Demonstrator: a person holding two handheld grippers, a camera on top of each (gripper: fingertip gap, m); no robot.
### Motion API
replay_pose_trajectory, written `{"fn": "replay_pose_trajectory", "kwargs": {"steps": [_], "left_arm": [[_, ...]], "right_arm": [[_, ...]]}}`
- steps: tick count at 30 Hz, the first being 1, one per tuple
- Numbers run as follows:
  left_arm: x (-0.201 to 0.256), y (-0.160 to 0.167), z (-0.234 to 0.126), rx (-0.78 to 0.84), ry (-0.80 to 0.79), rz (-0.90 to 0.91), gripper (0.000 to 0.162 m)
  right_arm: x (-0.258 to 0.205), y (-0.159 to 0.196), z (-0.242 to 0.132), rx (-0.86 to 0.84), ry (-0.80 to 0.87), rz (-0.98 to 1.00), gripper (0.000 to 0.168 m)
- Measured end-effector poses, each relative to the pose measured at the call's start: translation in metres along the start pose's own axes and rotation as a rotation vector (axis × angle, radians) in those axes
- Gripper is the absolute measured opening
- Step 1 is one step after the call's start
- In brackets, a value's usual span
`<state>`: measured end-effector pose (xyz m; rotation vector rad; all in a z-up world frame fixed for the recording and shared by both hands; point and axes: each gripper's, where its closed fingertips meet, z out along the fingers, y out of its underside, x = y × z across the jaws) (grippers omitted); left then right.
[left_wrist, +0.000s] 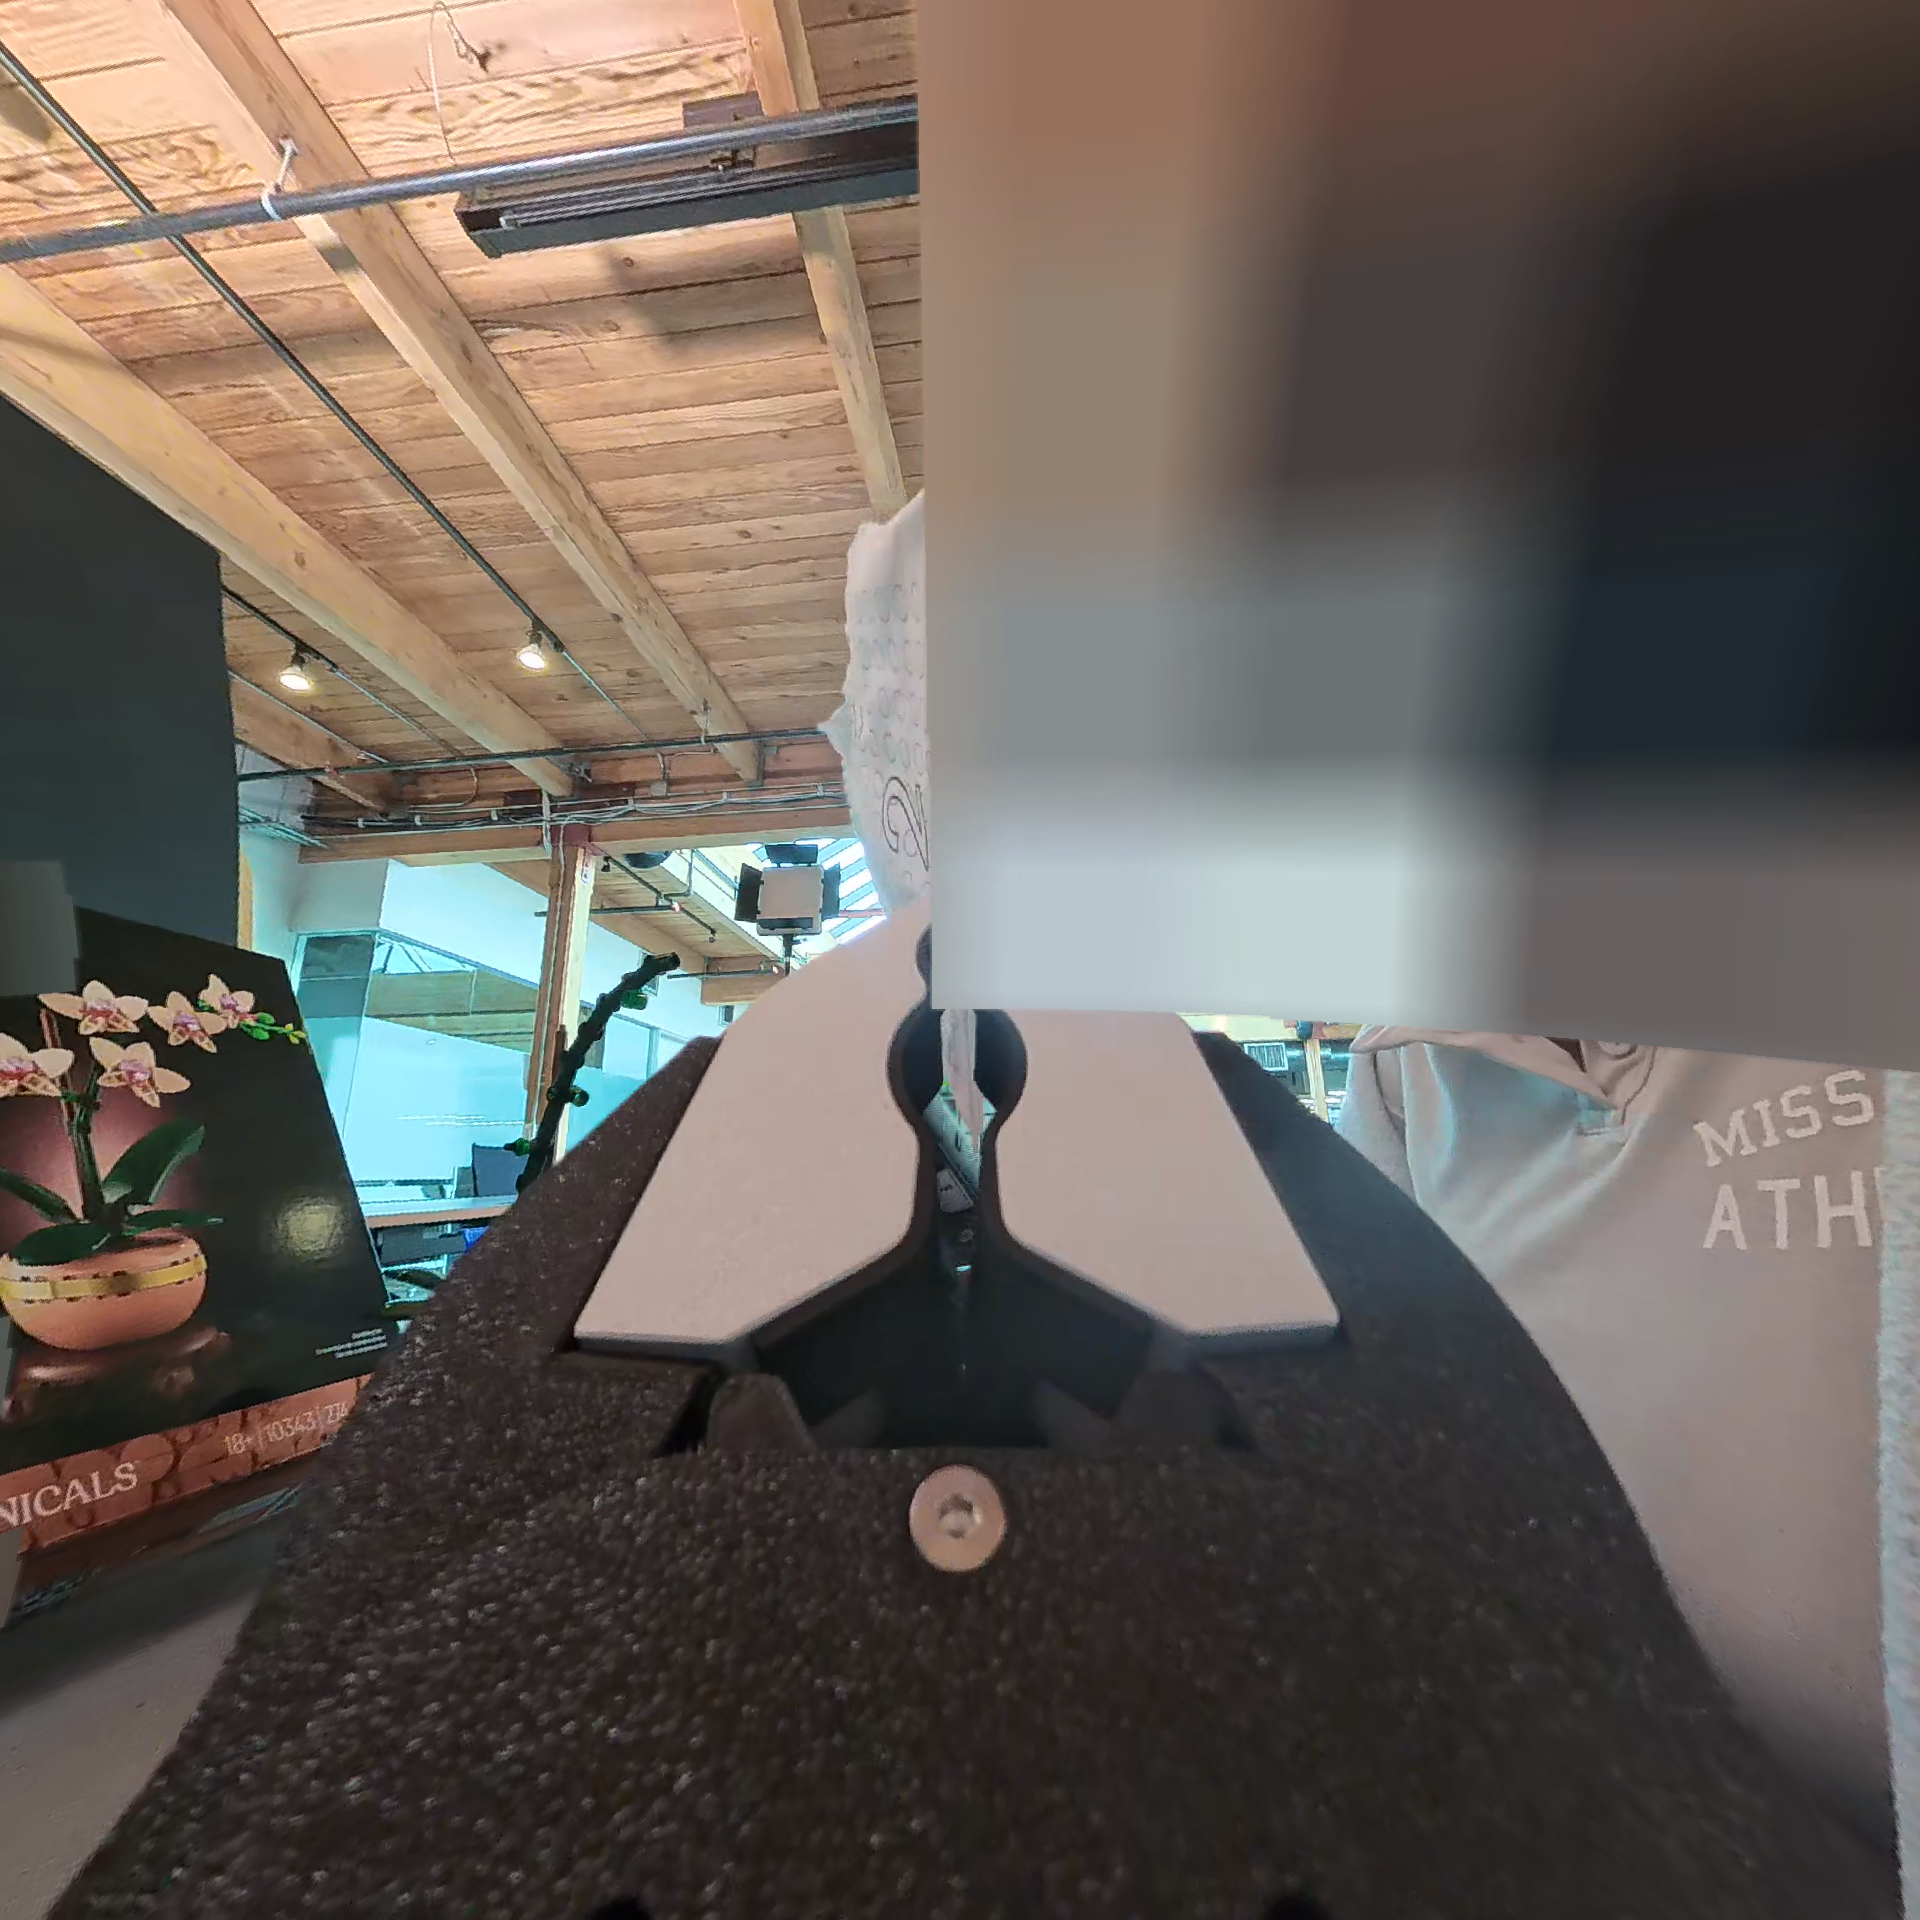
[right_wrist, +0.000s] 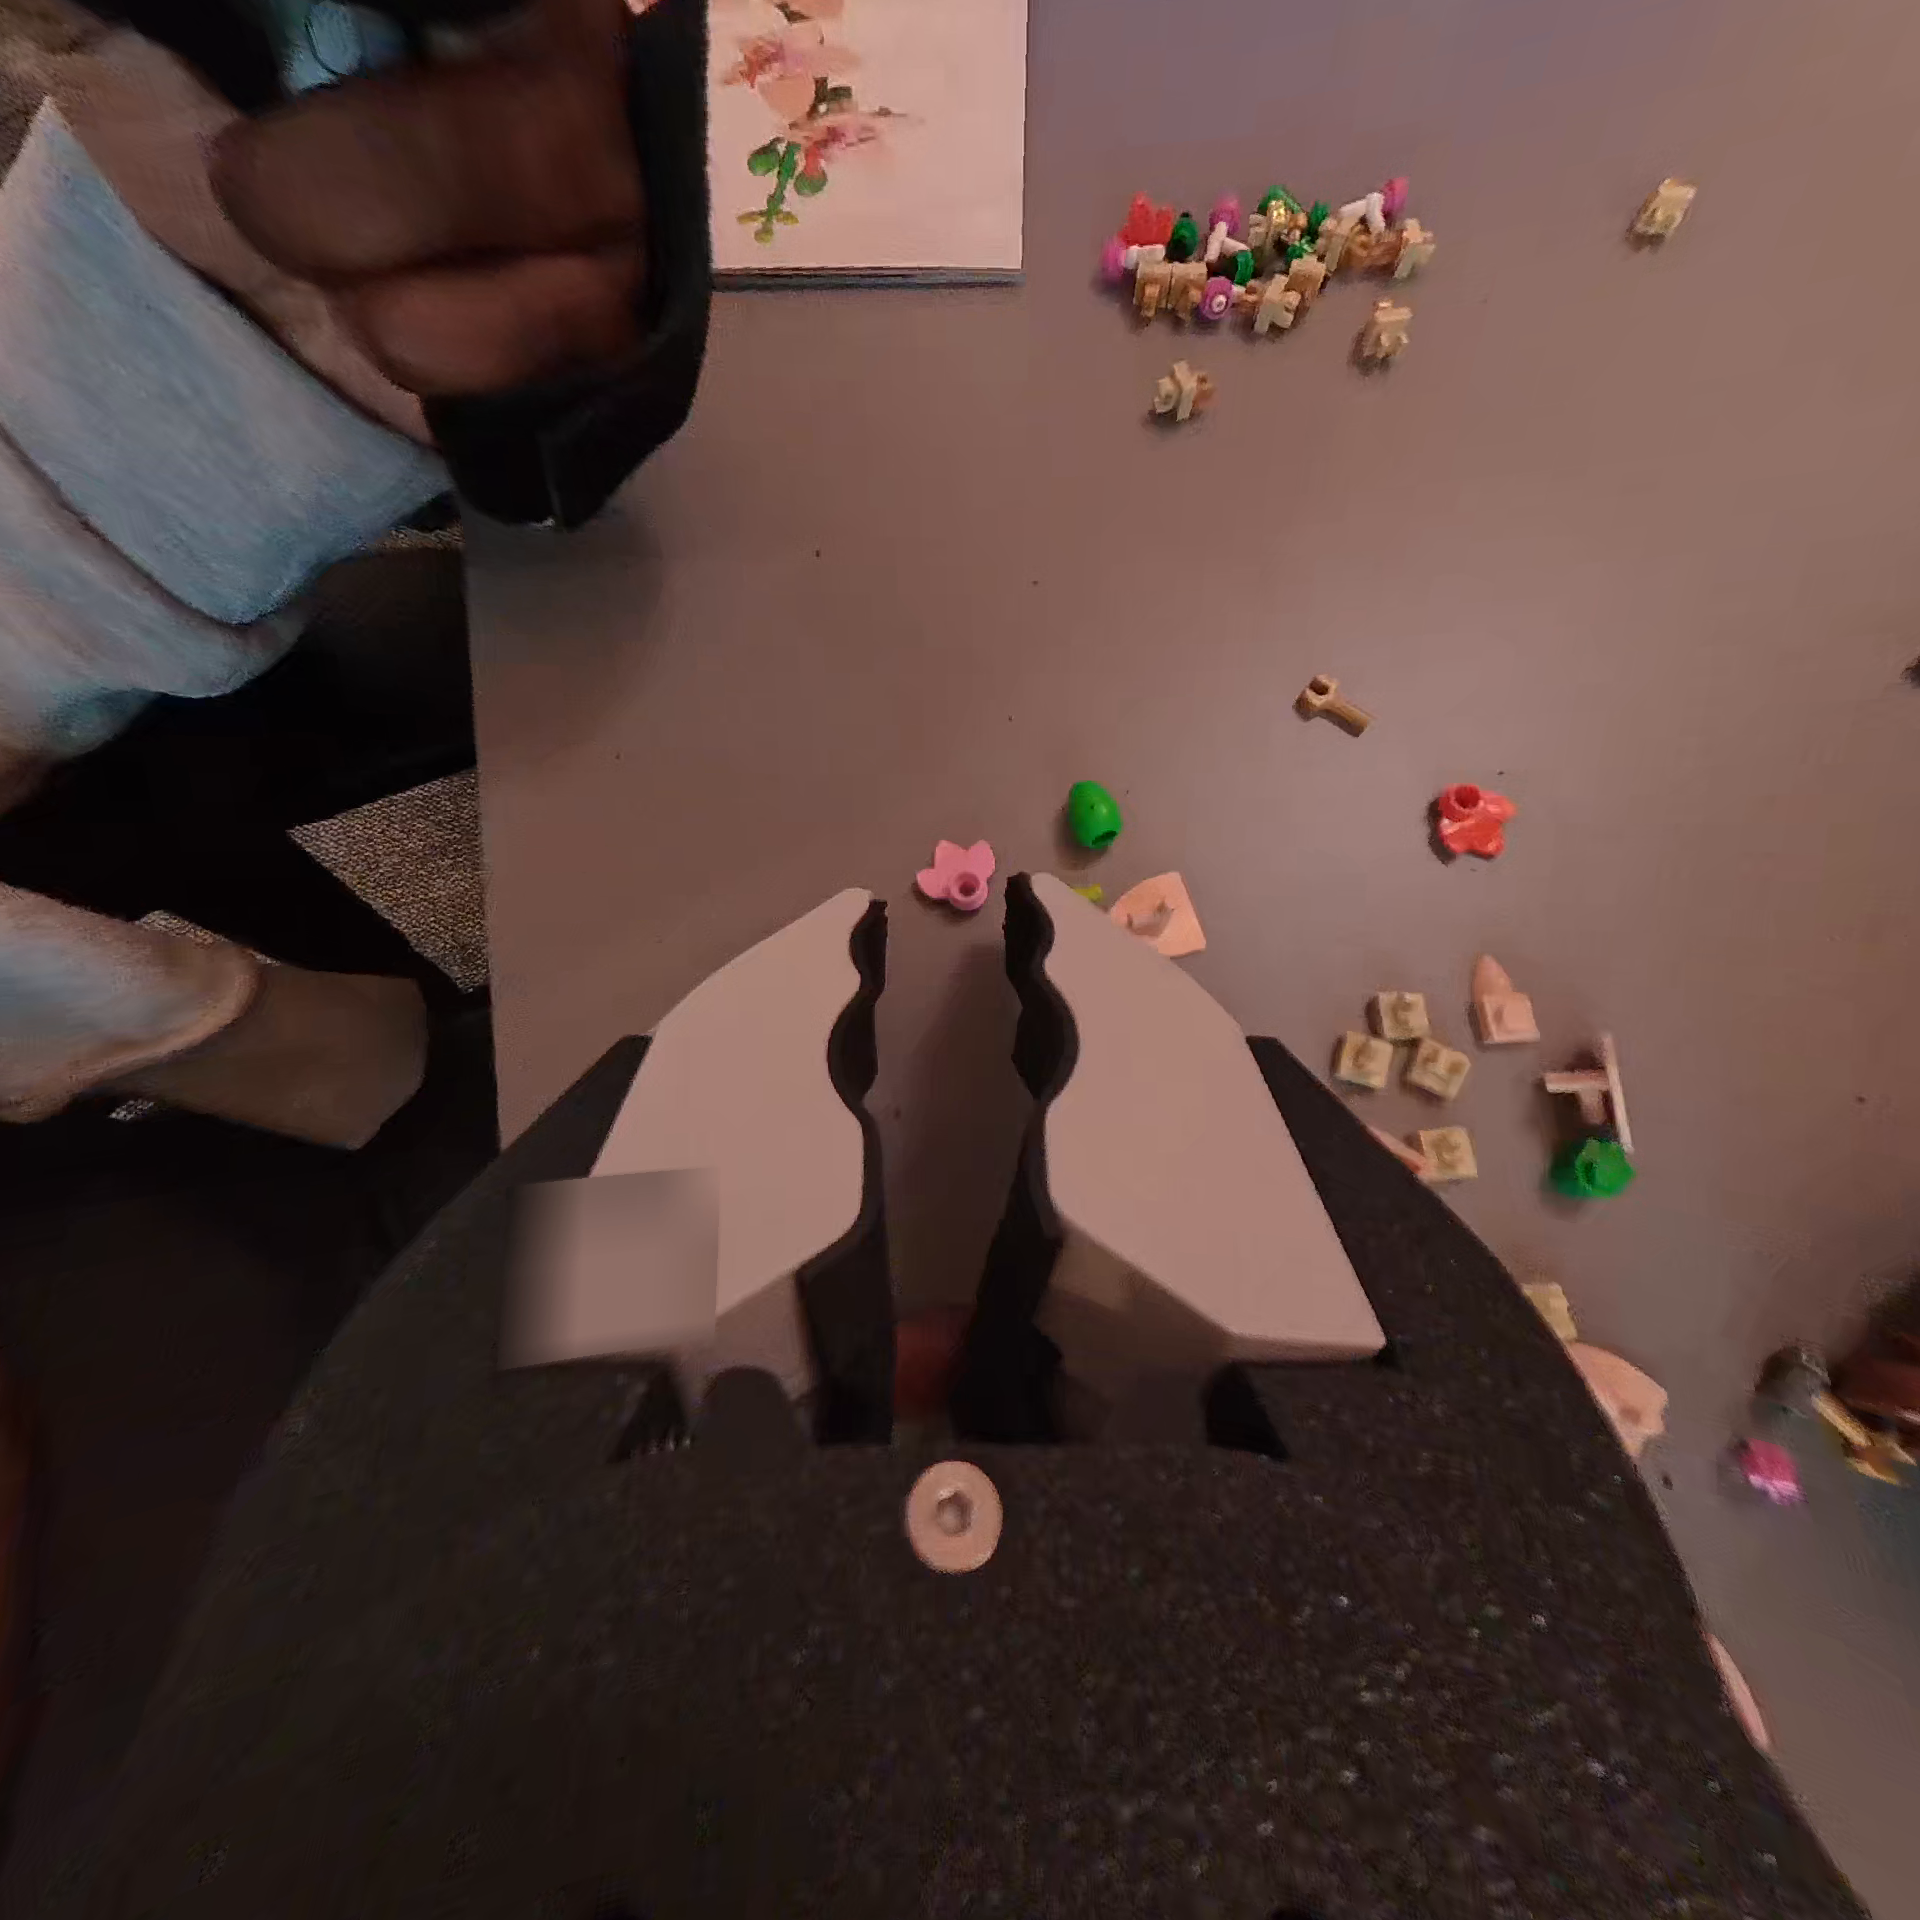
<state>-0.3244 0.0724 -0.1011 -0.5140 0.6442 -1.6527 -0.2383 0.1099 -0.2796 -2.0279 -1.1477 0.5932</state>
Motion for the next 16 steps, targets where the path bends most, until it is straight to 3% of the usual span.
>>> {"fn": "replay_pose_trajectory", "kwargs": {"steps": [1, 11, 14, 16], "left_arm": [[0.0, 0.0, 0.0, -0.002, 0.001, 0.0, 0.0], [-0.001, 0.0, -0.002, -0.001, -0.003, -0.001, 0.0], [-0.002, 0.001, -0.002, -0.005, -0.006, -0.002, 0.0], [-0.002, 0.001, -0.002, -0.003, -0.006, -0.005, 0.0]], "right_arm": [[0.0, -0.001, 0.004, 0.0, -0.002, -0.002, 0.022], [0.008, 0.002, 0.008, -0.032, -0.028, 0.067, 0.013], [0.013, -0.011, -0.014, 0.044, -0.023, 0.091, 0.013], [0.016, -0.039, -0.049, 0.156, 0.002, 0.073, 0.013]]}}
